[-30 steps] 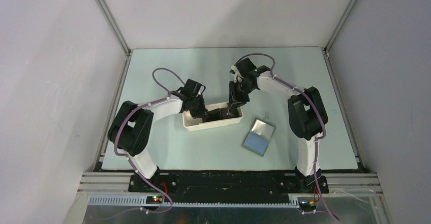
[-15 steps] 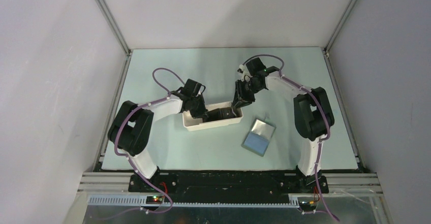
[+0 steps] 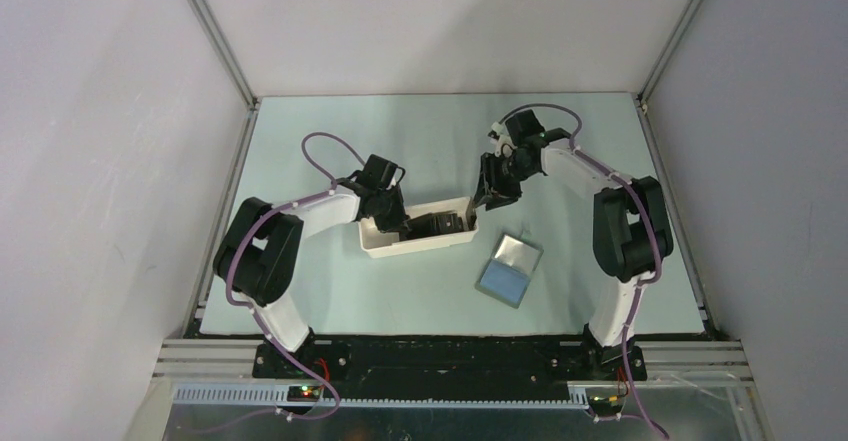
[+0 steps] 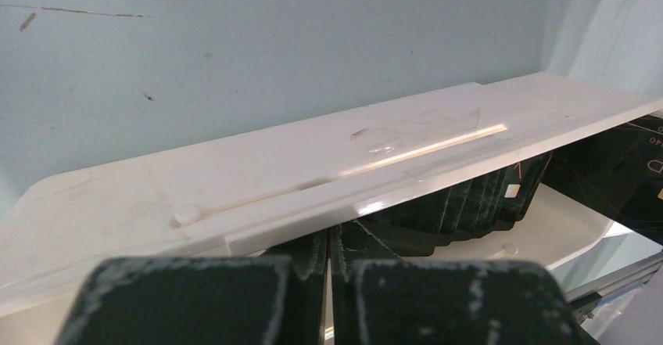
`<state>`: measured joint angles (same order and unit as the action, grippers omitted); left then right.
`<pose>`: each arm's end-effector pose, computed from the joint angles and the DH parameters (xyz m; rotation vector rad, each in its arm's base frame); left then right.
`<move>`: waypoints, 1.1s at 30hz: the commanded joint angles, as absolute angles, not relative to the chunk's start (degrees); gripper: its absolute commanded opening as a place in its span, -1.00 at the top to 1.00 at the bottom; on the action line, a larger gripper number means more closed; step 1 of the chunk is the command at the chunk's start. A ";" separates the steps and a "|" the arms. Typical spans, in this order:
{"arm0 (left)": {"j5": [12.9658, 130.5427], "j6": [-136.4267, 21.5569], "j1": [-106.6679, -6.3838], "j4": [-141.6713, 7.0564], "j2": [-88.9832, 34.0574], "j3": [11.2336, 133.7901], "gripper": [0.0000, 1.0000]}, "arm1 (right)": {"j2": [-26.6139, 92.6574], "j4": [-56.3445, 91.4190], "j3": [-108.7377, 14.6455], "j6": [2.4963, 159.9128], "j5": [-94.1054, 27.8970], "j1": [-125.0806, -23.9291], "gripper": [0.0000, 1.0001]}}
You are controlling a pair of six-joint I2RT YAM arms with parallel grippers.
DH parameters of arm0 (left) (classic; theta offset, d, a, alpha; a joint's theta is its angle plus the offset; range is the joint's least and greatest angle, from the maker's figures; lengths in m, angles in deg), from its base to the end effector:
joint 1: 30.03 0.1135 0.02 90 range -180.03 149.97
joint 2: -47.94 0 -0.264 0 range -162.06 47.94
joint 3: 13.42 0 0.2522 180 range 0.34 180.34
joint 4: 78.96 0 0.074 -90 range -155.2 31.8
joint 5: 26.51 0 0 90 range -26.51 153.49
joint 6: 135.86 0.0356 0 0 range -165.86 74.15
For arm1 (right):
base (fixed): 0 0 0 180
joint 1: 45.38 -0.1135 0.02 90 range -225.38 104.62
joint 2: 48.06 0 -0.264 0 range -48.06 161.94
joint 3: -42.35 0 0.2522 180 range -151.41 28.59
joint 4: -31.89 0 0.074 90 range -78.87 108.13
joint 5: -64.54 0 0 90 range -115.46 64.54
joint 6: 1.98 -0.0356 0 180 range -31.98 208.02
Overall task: Put the credit cards into the card holder
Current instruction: Adjust the credit card in the storage box, then pick up the credit card from the storage box.
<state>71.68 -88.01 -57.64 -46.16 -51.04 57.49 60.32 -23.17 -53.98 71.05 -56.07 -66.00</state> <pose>0.2962 -0.1606 0.1602 -0.2971 2.7330 -0.5698 0.3592 0.1545 0.2150 -0.2441 2.7917 0.9074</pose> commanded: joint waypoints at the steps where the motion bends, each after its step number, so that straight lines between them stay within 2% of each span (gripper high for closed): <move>1: 70.43 -86.20 -58.48 -44.75 -54.26 57.18 1.00 | 56.42 -26.60 -54.81 73.65 -48.82 -65.89 0.08; 6: 70.42 -86.24 -58.51 -44.73 -54.27 57.24 1.00 | 55.23 -27.93 -55.27 74.46 -44.26 -66.23 -0.02; 14: 70.53 -86.07 -58.56 -44.74 -54.31 57.21 1.00 | 52.81 -27.15 -55.80 73.58 -44.36 -69.06 -0.17; 24: 70.54 -86.03 -58.60 -44.73 -54.35 57.27 1.00 | 50.78 -30.29 -57.36 70.09 -34.50 -75.27 -0.09; 30: 70.49 -86.02 -58.59 -44.73 -54.53 57.23 1.00 | 51.20 -31.63 -56.63 68.74 -29.06 -78.16 0.13; 33: 70.45 -86.07 -58.54 -44.79 -54.47 57.29 1.00 | 51.73 -32.19 -56.50 68.62 -27.02 -79.28 0.16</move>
